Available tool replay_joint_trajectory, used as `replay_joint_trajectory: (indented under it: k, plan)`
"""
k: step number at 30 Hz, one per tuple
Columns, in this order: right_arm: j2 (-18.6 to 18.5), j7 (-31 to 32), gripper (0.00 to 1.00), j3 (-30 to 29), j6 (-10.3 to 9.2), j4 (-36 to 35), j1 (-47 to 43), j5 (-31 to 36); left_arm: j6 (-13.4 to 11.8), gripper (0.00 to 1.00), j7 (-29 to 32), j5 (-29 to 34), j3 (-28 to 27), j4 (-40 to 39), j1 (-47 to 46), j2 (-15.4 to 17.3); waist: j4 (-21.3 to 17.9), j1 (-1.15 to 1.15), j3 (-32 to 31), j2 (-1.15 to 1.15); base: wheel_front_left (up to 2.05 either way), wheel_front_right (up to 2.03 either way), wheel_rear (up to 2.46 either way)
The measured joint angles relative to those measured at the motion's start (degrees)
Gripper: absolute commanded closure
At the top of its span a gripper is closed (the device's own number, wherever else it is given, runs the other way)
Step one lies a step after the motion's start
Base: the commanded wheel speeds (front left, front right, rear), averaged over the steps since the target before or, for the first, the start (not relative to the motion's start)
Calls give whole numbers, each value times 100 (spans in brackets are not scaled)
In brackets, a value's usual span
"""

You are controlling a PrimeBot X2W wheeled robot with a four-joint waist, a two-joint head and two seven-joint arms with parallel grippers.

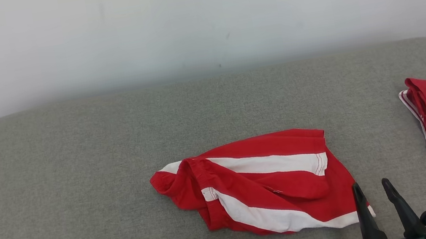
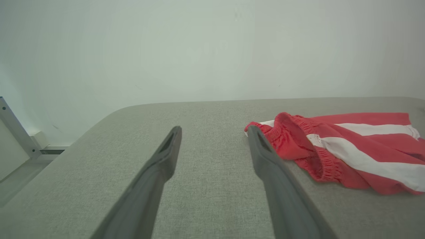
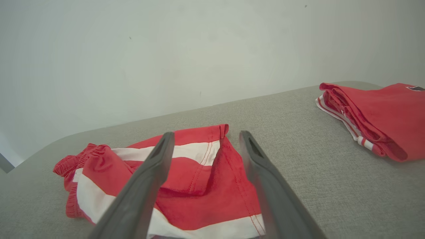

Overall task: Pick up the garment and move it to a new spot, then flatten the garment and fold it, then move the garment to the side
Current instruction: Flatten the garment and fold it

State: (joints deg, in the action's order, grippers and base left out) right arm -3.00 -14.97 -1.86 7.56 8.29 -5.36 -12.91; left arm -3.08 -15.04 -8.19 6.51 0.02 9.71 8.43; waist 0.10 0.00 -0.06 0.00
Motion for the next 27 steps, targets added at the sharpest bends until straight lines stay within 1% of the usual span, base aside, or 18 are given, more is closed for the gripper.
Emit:
replay_joint_trajectory:
  k: [1,2,8,11,17,22,27]
  plan:
    - [-5,-1,0,-7,0,8,-24,3,58,0,0,48,-30,40,31,-11,8,0,-8,0,0,0,0]
    - [-5,-1,0,-7,0,8,-24,3,58,0,0,48,-30,40,31,-11,8,0,-8,0,0,0,0]
    - [-15,-1,0,-115,0,133,-251,143,414,0,0,123,-102,419,116,-103,38,0,-58,0,0,0,0]
    - [-9,0,0,-132,0,197,-274,153,497,0,-1,165,-116,537,121,-171,-10,0,-65,0,0,0,0]
    - [-5,-1,0,-121,0,245,-236,154,606,0,0,242,-249,616,92,-223,-101,0,-42,0,0,0,0]
    - [-3,-1,0,-75,0,245,-195,151,619,0,0,303,-280,603,86,-311,-132,0,-22,0,0,0,0]
    - [-2,0,0,-58,0,245,-162,145,714,0,0,315,-343,658,78,-343,-139,0,3,0,0,0,0]
